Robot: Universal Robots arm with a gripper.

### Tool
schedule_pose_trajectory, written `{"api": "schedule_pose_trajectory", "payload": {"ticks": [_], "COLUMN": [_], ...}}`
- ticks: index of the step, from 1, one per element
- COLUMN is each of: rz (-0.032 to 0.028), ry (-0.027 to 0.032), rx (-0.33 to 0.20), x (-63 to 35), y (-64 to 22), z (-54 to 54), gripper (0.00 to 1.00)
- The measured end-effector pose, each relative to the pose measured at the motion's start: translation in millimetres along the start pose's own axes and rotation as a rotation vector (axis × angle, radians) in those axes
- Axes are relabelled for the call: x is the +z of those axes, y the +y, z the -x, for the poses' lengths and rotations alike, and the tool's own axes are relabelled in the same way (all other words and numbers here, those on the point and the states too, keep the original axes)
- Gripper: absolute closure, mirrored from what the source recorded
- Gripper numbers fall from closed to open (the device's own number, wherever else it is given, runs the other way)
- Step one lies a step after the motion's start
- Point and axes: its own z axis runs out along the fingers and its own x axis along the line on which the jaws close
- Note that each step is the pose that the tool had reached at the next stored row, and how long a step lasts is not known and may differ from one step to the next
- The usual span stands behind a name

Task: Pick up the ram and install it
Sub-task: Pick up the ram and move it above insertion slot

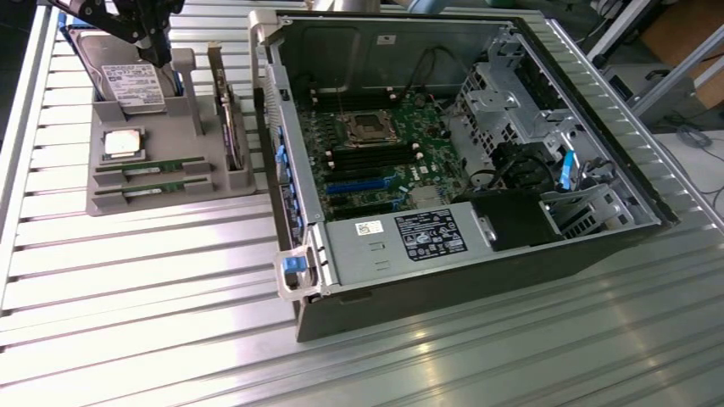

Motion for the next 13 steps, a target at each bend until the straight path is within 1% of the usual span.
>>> {"api": "schedule_pose_trajectory", "payload": {"ticks": [13], "rz": [0.0015], "ry": [0.0028], "rx": [-0.062], "x": [0.0], "y": [0.0], "z": [0.0], "gripper": [0.89]}}
